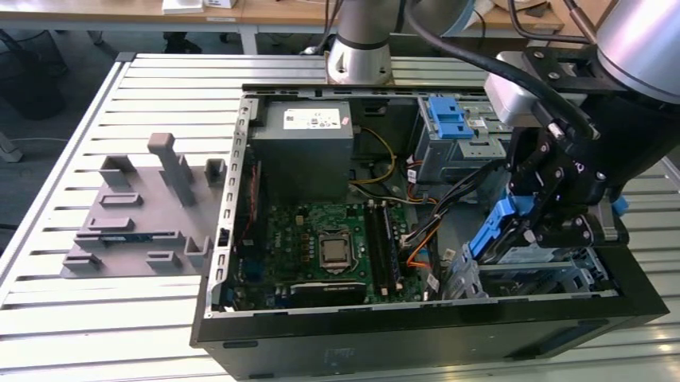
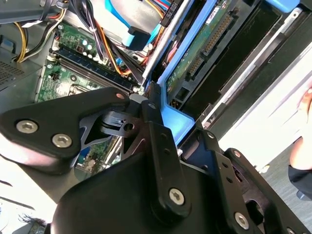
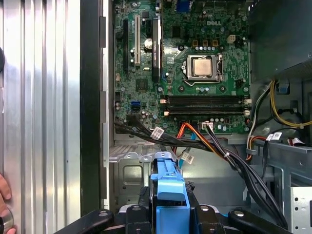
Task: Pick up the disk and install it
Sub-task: 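Insert the disk into the insertion slot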
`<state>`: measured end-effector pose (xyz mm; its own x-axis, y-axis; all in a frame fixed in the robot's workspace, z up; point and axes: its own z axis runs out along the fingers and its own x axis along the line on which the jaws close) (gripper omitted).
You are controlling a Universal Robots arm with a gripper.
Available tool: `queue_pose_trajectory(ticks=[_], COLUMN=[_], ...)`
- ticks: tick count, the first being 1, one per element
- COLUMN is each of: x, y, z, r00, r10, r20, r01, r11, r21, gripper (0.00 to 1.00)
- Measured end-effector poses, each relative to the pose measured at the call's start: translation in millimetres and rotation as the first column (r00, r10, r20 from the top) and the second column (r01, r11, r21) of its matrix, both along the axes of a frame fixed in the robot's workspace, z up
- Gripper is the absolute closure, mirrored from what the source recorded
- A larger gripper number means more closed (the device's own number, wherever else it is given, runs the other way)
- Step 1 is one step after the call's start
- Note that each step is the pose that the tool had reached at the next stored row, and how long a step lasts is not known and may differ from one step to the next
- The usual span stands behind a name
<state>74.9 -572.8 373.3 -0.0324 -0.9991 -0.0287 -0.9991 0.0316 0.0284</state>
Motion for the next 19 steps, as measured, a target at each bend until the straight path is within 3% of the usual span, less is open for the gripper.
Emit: queue_pose_trajectory(ticks=[19], x=[0.0], y=[0.0], z=[-18.3], r00=[1.0000], r10=[0.000], r20=[0.0000], r01=[0.000], r11=[1.0000], r21=[0.0001], gripper=[0.64])
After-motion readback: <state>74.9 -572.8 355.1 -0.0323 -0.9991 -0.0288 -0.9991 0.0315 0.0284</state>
